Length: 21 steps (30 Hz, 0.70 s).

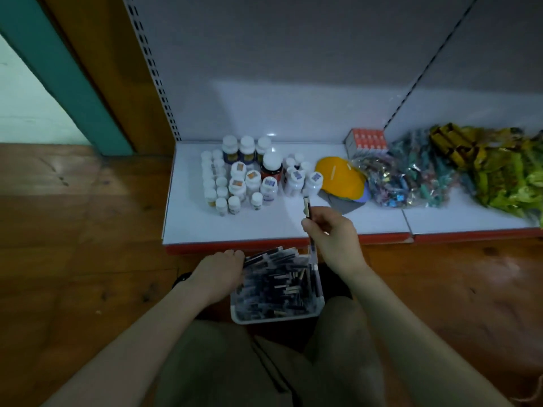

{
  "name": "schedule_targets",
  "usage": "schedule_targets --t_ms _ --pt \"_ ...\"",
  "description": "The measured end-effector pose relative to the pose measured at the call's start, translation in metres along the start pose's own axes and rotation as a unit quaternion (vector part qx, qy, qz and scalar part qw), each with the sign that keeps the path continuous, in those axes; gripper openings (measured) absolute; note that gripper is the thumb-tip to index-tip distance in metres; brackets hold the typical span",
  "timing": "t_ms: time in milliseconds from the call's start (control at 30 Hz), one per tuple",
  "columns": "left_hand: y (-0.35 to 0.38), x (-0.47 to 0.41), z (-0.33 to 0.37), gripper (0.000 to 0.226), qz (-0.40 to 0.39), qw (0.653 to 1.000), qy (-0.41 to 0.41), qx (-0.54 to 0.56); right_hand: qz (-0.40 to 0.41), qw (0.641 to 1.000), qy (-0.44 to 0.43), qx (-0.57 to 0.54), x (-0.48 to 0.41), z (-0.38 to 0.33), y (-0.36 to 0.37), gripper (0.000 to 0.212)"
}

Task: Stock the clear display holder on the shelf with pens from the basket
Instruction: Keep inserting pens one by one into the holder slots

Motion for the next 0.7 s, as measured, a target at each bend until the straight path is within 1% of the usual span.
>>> schedule_targets --t_ms 133,200,267,300,367,467,567,633,700 --pt "-0.043 0.026 0.013 0.03 0.043 0.998 0.014 0.044 0.013 0.999 -0.034 0.015 0.011 -0.042 -0.018 0.015" --pt "-0.062 0.039 0.019 0.03 0.054 0.996 0.02 0.064 0.017 0.999 -0.045 0.012 0.018 -0.064 -0.027 0.012" --pt "-0.077 0.049 0.024 0.029 0.055 0.995 0.03 0.072 0.028 0.998 -0.062 0.012 0.023 -0.086 -0.036 0.025" --pt "-0.084 0.054 0.026 0.029 0.051 0.995 0.035 0.072 0.029 0.997 -0.071 0.013 0.025 -0.096 -0.04 0.023" --pt "-0.094 0.061 0.028 0.032 0.035 0.996 0.038 0.078 0.03 0.997 -0.07 0.016 0.028 -0.11 -0.046 0.004" --pt "-0.11 0.068 0.033 0.033 0.031 0.994 0.045 0.094 0.045 0.996 -0.077 0.026 0.03 -0.128 -0.054 0.016" --pt "-0.132 0.077 0.039 0.024 0.078 0.986 0.057 0.139 0.057 0.994 -0.093 0.031 0.035 -0.149 -0.06 0.019" --pt "-0.152 0.086 0.041 0.017 0.131 0.972 0.062 0.183 0.069 0.991 -0.107 0.029 0.039 -0.167 -0.066 0.019" --pt "-0.176 0.096 0.042 0.016 0.18 0.957 0.059 0.219 0.077 0.99 -0.118 0.013 0.044 -0.188 -0.075 0.015"
Point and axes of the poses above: each hand's wrist, its own x-axis away from the middle knuckle, its own y-axis out of the palm, z = x × y, the point moved 7 cm from there along -x, towards the middle knuckle, and after that the axes turned 7 degrees about y, right-handed, at the moved point
